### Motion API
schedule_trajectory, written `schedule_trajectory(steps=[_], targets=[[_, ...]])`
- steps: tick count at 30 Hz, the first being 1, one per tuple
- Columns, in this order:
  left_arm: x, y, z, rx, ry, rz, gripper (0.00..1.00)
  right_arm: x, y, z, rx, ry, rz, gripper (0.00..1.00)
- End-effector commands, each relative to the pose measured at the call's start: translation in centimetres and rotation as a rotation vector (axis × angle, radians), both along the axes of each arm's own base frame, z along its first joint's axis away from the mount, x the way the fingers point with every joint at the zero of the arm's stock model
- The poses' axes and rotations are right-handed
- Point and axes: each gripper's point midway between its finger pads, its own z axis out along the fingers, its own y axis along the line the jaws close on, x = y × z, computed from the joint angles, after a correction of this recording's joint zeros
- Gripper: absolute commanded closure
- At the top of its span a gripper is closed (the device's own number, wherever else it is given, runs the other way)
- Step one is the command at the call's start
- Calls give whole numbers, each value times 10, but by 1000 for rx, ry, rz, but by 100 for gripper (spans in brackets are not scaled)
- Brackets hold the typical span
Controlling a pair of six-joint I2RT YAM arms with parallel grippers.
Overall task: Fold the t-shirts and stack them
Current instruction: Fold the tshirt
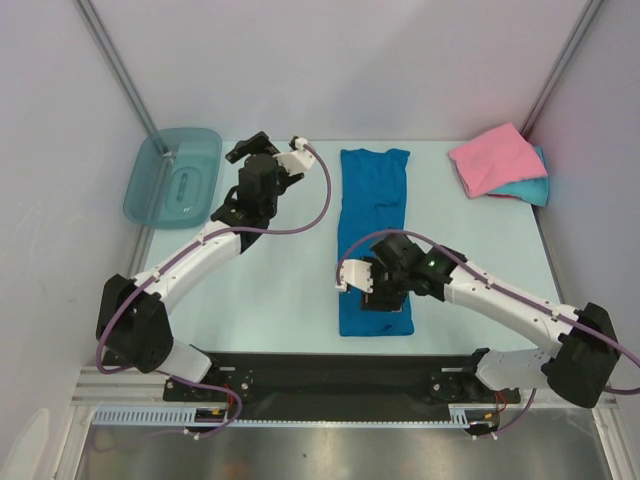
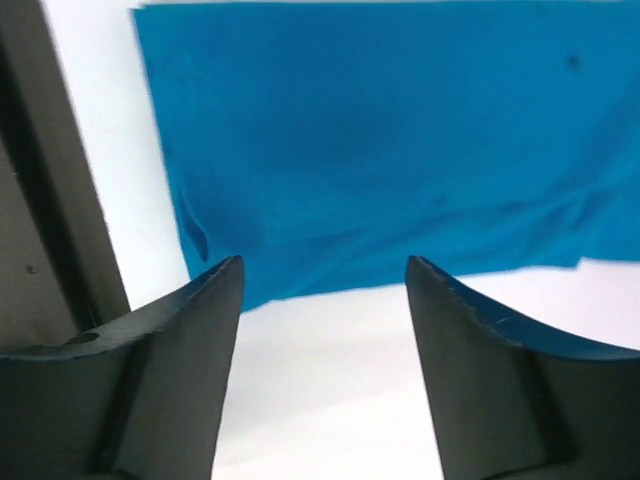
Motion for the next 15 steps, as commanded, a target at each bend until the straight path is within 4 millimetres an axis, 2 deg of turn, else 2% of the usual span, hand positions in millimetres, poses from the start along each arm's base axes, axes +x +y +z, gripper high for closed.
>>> schedule_trajectory(steps=[1, 8, 11, 15], targets=[[0, -2, 21, -50, -67, 8, 0, -25, 7, -21, -60, 32, 122, 28], [-1, -1, 25, -49, -83, 4, 0, -40, 6, -46, -93, 46, 186, 22], [-1, -1, 27, -53, -88, 6, 0, -38, 8, -51, -91, 18, 177, 22], [-2, 0, 25, -67, -81, 14, 0, -40, -1, -70, -126, -6, 191, 21]])
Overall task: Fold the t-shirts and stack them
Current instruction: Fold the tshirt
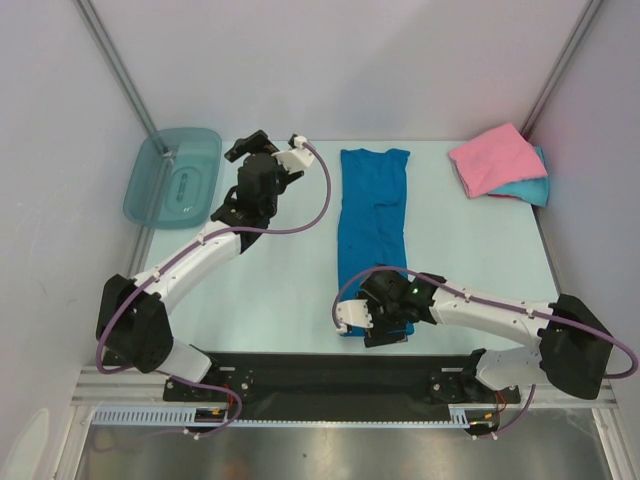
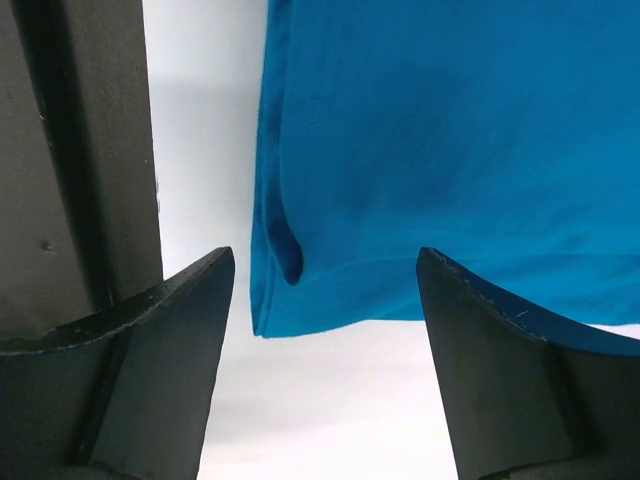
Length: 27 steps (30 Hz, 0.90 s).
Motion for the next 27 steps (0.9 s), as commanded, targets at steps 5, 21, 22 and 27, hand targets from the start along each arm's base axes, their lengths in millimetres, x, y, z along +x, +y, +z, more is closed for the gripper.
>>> schedule_trajectory(steps=[5, 21, 22, 27], targets=[[-6, 2, 14, -64, -38, 16, 0, 0, 7, -12, 36, -59, 30, 20], [-6, 4, 25, -79, -65, 26, 0, 9, 24, -41, 87, -157, 31, 27], [-6, 4, 26, -79, -67, 27, 0, 9, 25, -43, 88, -158, 32, 29], [-6, 4, 28, -81, -76, 27, 0, 17, 20, -50, 75, -186, 17, 44]])
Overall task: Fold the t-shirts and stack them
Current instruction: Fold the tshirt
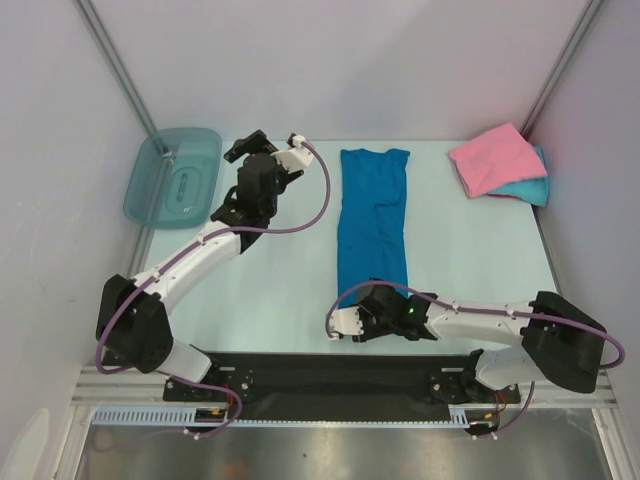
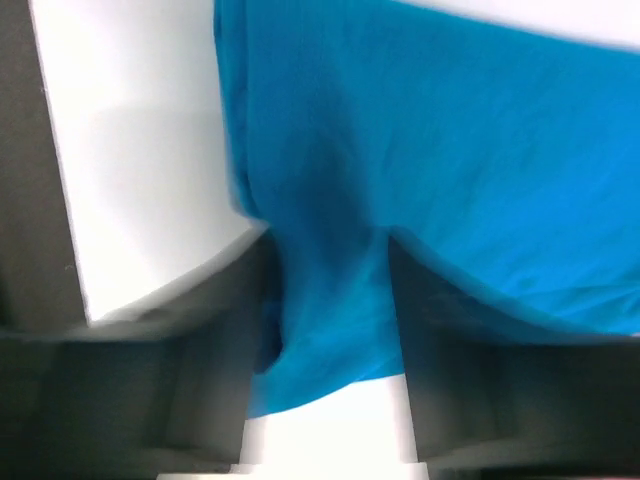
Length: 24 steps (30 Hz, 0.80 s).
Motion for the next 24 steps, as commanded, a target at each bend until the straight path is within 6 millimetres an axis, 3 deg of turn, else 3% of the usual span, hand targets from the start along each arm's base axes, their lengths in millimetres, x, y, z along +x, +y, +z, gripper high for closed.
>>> schedule_trajectory(steps=[1, 4, 9, 12, 13, 14, 15, 19, 22, 24], targets=[[-6, 2, 27, -67, -73, 14, 0, 1, -11, -17, -42, -1, -15, 62], [-7, 1, 20, -74, -53, 7, 0, 3, -11, -14, -45, 0, -27, 100], [-13, -3, -7, -69, 35, -23, 0, 15, -13, 3, -83, -5, -44, 100], [-16, -7, -22, -52, 71, -55, 0, 25, -8, 30, -86, 23, -58, 100], [-16, -7, -24, -40, 76, -60, 0, 24, -7, 35, -82, 61, -41, 100], [-15, -8, -27, -34, 81, -60, 0, 32, 5, 58, -47, 52, -36, 100], [-15, -9, -29, -28, 87, -62, 0, 28, -1, 63, -76, 83, -39, 100], [-8, -14, -32, -1, 88, -82, 0, 38, 7, 101, -57, 117, -28, 100], [1, -21, -31, 3, 89, -95, 0, 51, 7, 112, -73, 87, -22, 100], [8, -25, -28, 1, 86, -98, 0, 72, 3, 113, -75, 17, -40, 100]])
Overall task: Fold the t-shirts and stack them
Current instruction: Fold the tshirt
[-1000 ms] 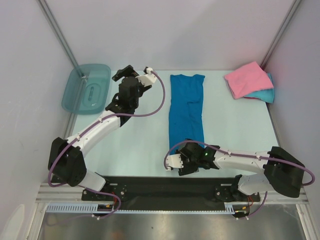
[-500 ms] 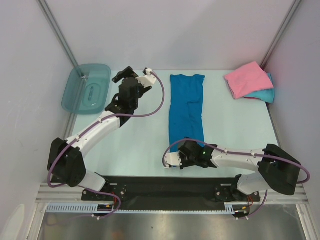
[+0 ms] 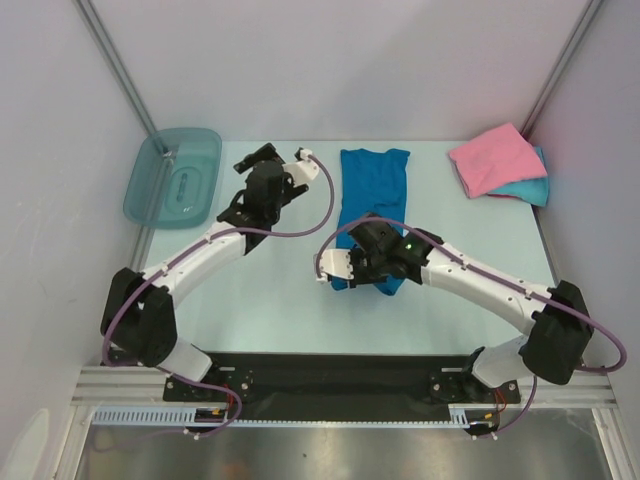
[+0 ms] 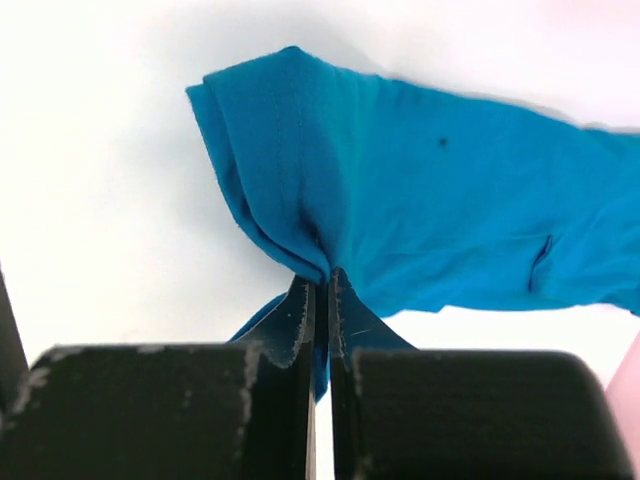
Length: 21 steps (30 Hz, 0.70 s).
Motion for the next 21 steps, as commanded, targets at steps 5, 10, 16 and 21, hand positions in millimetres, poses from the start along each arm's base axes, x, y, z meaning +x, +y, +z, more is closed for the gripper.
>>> schedule_trajectory(steps=[5, 10, 16, 21], targets=[[21, -22, 32, -27, -64, -46, 0, 53, -27, -16, -83, -64, -39, 100], [27, -25, 35, -7, -69, -51, 0, 108, -37, -21, -99, -163, -79, 100], [32, -29, 29, -12, -52, -52, 0, 173, -30, -6, -75, -285, -131, 100], [34, -30, 28, -22, -48, -45, 0, 205, -17, 16, -38, -361, -144, 100]])
